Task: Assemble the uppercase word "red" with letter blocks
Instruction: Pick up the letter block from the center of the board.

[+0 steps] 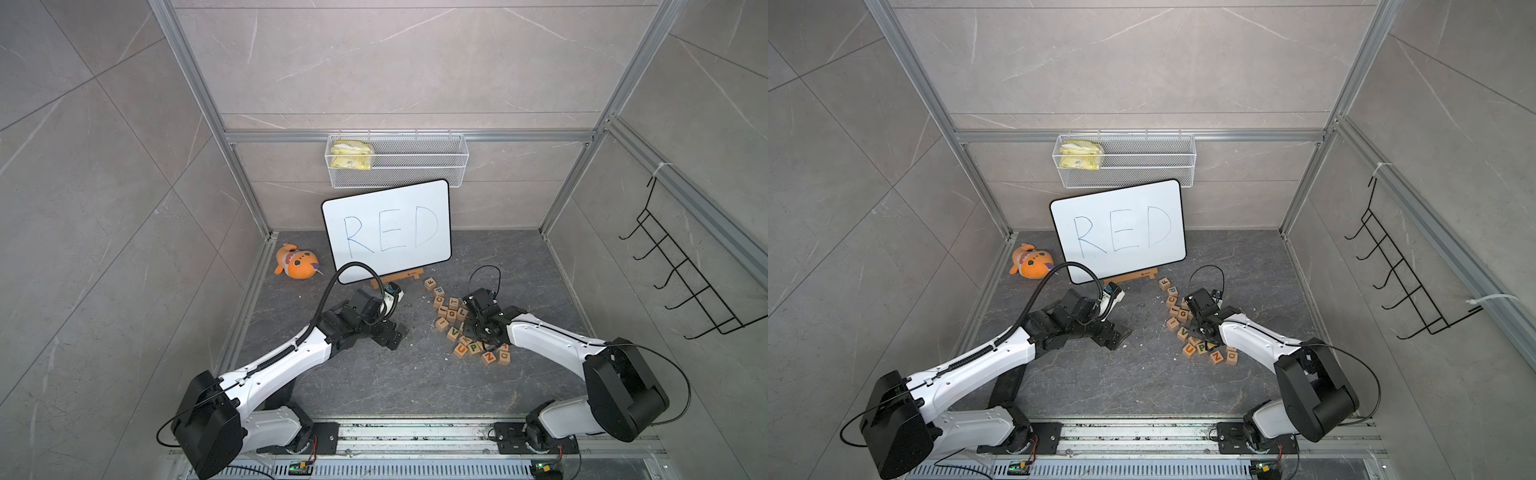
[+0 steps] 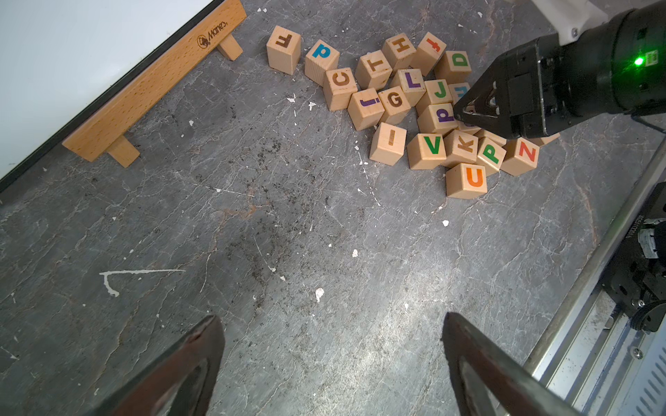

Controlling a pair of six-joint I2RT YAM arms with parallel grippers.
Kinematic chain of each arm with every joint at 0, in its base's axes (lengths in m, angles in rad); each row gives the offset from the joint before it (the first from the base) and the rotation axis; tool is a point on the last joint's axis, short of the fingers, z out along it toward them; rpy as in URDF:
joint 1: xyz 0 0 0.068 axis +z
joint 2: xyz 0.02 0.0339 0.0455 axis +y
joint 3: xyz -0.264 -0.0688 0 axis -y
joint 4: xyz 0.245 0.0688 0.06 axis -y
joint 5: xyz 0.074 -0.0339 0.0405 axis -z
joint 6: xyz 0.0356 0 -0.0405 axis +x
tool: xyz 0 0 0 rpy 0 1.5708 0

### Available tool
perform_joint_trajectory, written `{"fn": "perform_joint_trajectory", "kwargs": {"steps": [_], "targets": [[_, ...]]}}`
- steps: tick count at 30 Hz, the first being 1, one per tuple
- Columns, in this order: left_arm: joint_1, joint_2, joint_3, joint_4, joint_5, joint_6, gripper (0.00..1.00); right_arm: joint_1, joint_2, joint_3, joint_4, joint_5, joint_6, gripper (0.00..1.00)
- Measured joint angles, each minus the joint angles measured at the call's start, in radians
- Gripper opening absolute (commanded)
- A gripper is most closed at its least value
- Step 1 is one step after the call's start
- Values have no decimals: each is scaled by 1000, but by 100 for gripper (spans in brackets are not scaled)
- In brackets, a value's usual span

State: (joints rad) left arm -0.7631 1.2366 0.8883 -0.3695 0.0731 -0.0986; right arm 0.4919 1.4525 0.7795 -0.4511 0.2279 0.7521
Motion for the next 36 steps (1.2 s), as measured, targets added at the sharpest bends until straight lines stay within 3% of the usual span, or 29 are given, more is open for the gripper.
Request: {"fn": "perform_joint_trajectory", "kwargs": {"steps": [13, 25, 29, 36], "targets": [[0, 0, 2, -6, -18, 0, 98, 1, -9, -15, -2, 19, 8, 37], [0, 0, 6, -9, -20, 0, 98, 1, 21, -14, -9, 21, 3, 46], [0, 0, 6, -10, -20, 0, 98, 1, 21, -14, -8, 14, -4, 45], [0, 0, 13, -13, -22, 0, 97, 1, 55, -11, -8, 16, -31, 33]]}}
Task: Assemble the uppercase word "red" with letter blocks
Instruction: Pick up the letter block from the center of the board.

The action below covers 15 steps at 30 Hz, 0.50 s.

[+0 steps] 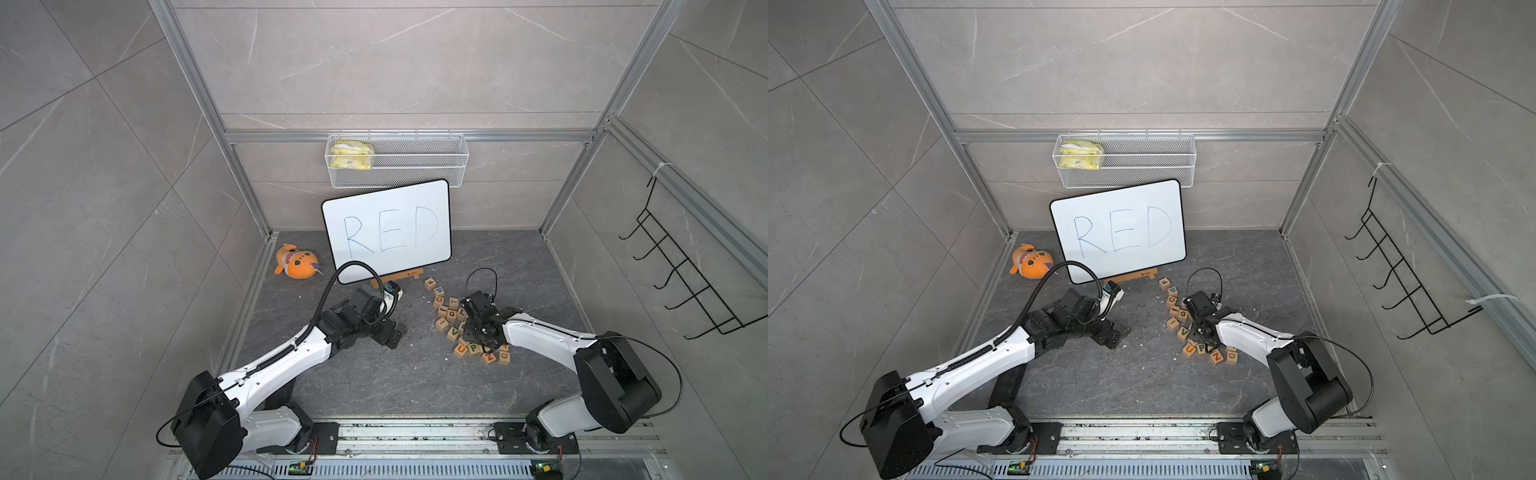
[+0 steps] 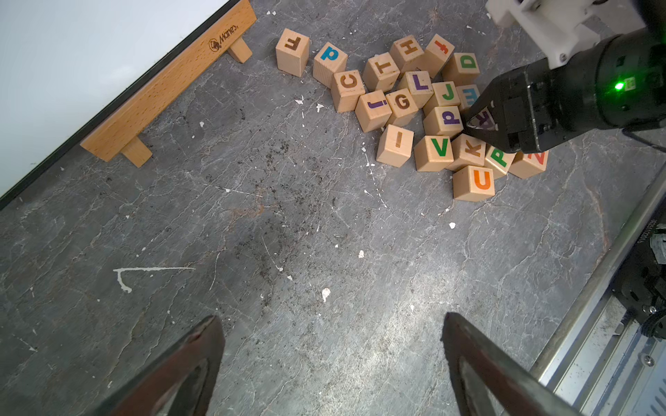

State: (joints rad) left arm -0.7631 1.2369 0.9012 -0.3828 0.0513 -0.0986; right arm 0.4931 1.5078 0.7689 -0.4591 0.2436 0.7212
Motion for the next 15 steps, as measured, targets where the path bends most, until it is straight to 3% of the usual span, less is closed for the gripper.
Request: {"fn": "perform_joint_trajectory", "kwargs": {"steps": [8, 12, 15], "targets": [[0, -5, 1, -13, -18, 0, 97, 1, -30, 4, -19, 3, -34, 20], [0, -38, 1, -23, -52, 1, 97, 10, -112, 44, -59, -4, -90, 1], [0, -80, 1, -34, -89, 4, 97, 40, -185, 98, -60, -17, -160, 0]]}}
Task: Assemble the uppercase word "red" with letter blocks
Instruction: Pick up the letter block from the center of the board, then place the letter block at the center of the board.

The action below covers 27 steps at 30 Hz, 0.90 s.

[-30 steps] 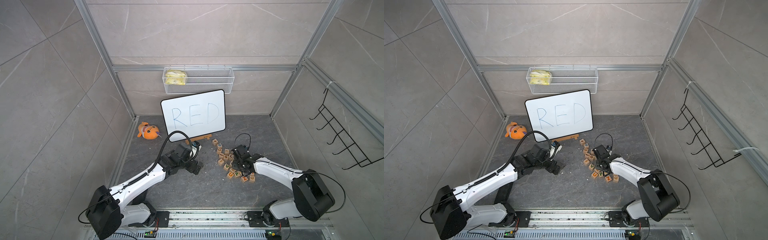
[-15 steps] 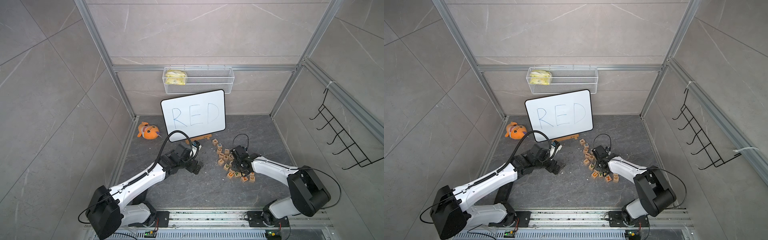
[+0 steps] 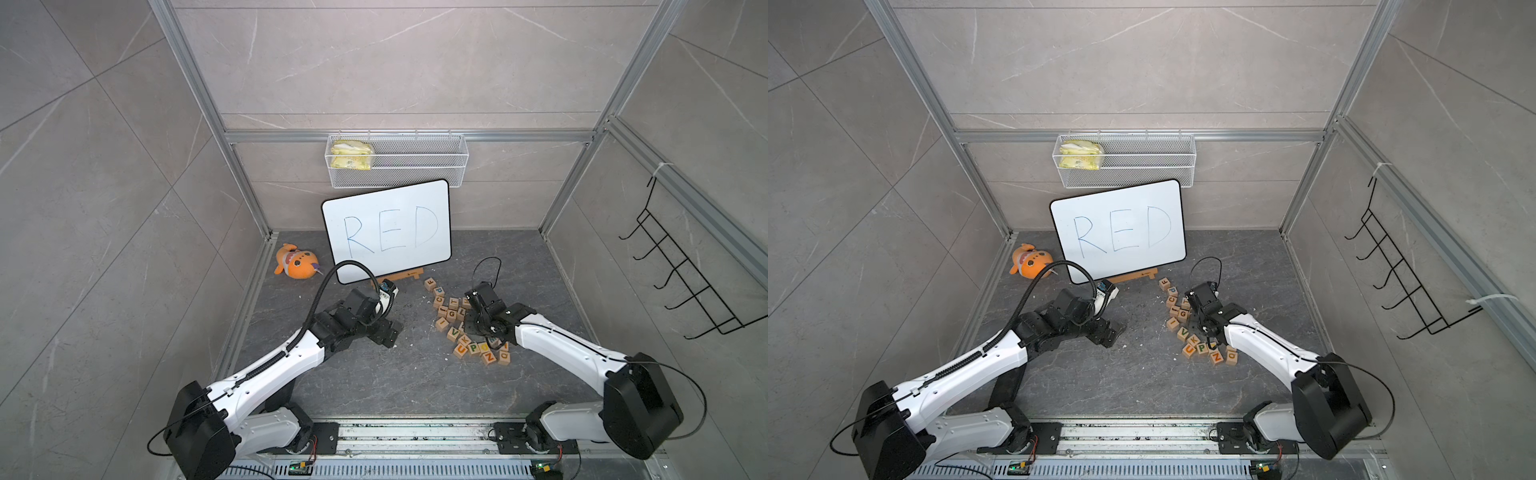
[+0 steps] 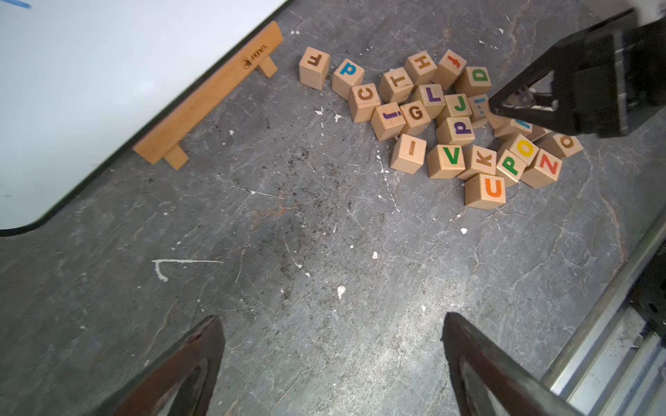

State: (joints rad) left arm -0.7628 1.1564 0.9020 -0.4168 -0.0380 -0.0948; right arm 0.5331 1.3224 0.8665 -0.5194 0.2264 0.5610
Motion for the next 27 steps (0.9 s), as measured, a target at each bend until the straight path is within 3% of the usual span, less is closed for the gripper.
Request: {"fn": "perform_joint_trajectory", "kwargs": {"steps": [6, 11, 18, 23, 27], "targets": [[60, -140, 0, -4, -51, 8, 97, 47, -113, 25, 161, -226, -243, 0], [179, -259, -14, 8, -56, 8, 97, 98, -95, 6, 273, -454, -615, 0], [256, -289, -29, 20, -14, 4, 97, 217, 76, 70, 155, -617, -1344, 0], [286, -285, -31, 21, 0, 1, 97, 222, 257, 138, 121, -635, -1677, 0], [303, -290, -43, 29, 16, 0, 97, 232, 364, 187, 111, -656, -1828, 0]]}}
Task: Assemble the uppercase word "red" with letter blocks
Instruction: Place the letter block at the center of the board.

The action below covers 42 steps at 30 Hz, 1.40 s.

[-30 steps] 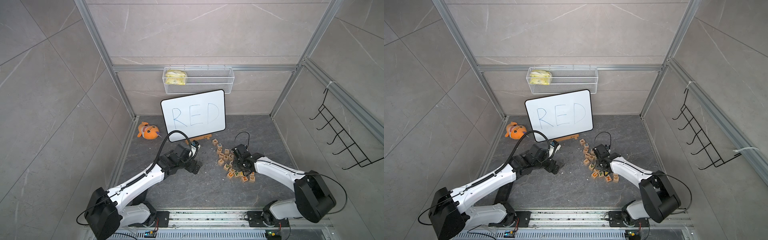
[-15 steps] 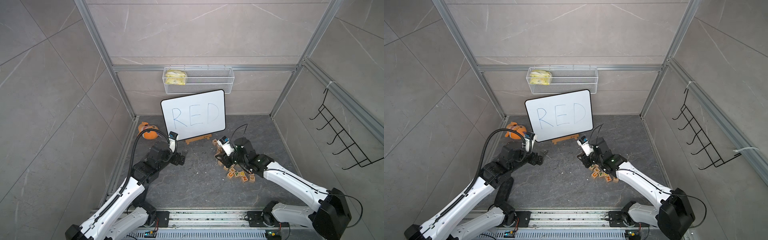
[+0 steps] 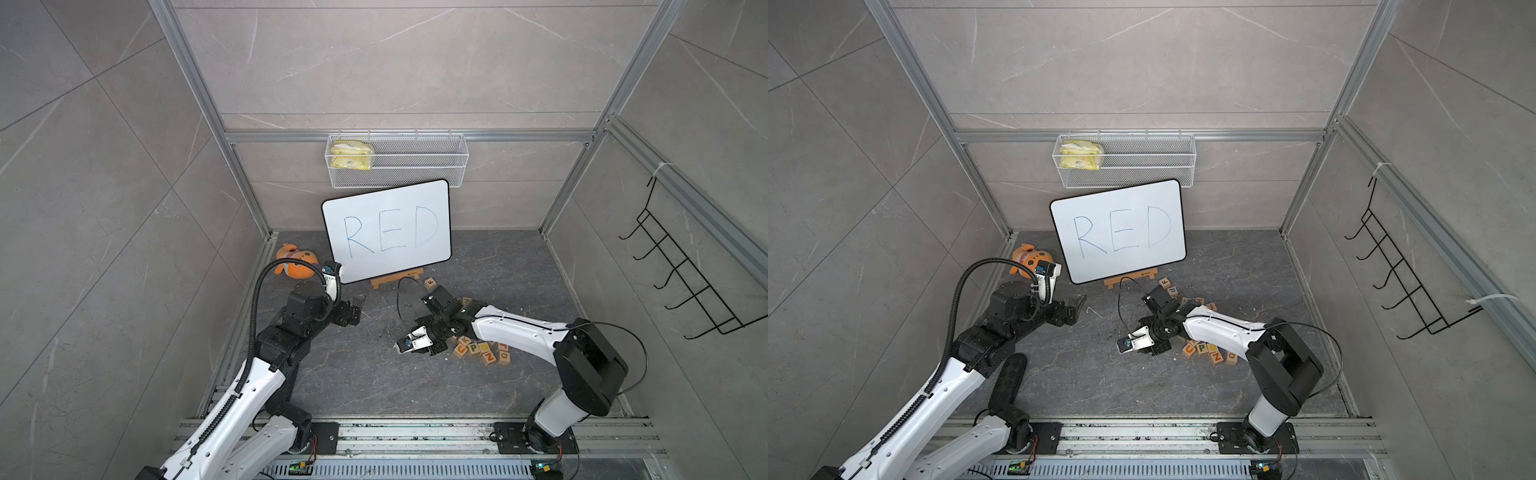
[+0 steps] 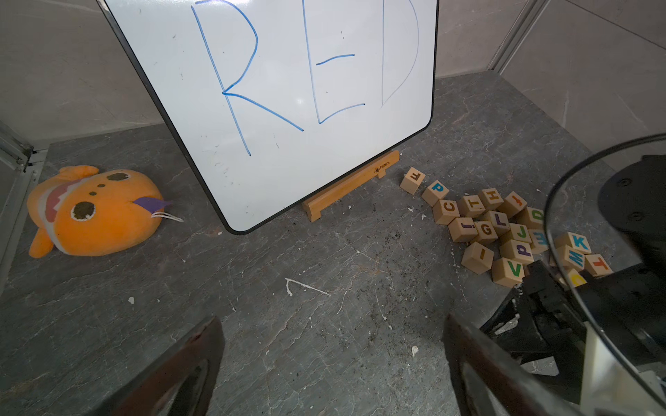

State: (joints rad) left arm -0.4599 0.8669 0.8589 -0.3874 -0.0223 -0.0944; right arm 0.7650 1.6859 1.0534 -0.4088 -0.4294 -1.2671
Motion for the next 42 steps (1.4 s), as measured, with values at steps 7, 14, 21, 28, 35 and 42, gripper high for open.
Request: {"fn": "perform_joint_trajectory", "kwargs": {"steps": [7, 14, 21, 28, 35, 42], "targets": [[11, 3, -13, 0, 24, -3, 97, 40, 171, 177, -52, -42, -122, 0], [14, 2, -16, 5, 32, -8, 97, 83, 293, 249, -117, -52, -167, 1], [16, 2, -19, 11, 33, -11, 97, 89, 333, 303, -127, -57, -178, 30], [17, 2, -20, 14, 33, -11, 97, 90, 336, 308, -122, -54, -189, 62], [17, 0, -20, 14, 33, -11, 97, 94, 333, 297, -76, -42, -185, 63], [18, 0, -20, 14, 33, -18, 97, 103, 142, 94, 101, -13, -28, 61]]}}
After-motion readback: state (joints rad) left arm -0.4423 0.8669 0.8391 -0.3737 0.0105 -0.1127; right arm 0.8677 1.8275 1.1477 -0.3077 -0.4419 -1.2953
